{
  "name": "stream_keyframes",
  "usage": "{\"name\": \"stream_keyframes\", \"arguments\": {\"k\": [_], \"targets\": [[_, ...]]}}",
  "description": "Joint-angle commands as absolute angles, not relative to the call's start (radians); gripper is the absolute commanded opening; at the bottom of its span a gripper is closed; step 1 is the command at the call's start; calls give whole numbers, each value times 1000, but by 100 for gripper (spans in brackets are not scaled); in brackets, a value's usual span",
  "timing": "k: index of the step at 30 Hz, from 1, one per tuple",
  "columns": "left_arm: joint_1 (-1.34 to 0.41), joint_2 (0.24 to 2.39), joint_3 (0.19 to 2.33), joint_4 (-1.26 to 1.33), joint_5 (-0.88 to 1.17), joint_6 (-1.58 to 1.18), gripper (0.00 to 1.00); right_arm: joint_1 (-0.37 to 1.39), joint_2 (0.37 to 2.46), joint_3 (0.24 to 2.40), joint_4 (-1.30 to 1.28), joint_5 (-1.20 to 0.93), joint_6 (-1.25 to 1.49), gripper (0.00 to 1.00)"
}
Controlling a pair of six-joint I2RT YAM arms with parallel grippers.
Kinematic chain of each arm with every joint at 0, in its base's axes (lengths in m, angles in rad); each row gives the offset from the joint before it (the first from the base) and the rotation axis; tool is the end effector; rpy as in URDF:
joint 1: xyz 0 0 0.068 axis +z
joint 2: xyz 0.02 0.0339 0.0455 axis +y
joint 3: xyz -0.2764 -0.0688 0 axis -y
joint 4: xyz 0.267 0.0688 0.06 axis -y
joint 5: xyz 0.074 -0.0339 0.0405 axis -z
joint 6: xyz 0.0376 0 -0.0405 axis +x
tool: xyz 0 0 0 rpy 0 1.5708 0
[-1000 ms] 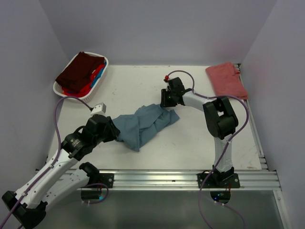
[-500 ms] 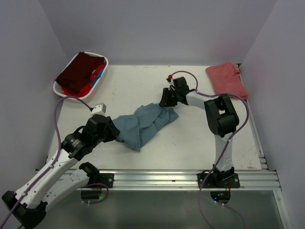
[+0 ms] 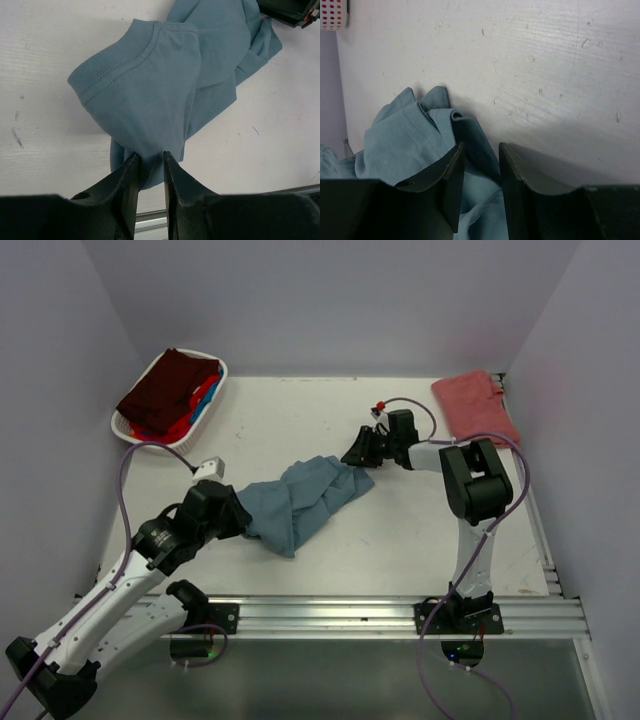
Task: Fold and stack the t-shirts
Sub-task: Flatten the tshirt out
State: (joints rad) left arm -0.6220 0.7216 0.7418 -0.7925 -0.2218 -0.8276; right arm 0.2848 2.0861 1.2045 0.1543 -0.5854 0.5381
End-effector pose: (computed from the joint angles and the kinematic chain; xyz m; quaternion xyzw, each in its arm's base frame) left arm 0.1328 -0.0851 0.2842 -0.1368 0.9064 -0.1798 0.3568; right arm 0.4270 0.1467 0.1161 -0.0068 0.8815 0.3980 0.2539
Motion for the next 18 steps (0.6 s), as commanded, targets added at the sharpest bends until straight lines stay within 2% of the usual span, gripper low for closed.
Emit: {"name": "stream_keyframes", "arguments": {"k": [1,13,18], "targets": [[-620,727,741,-759,-218,-833,28,275,2091,1154,169,-598,568,38],[-620,756,745,-742,-204,-828,27,279,2166,1172,293,-706,658,36],[-620,753,746,-750,-207,-831,26,258,2145,1125,316,-673,669,41]]}}
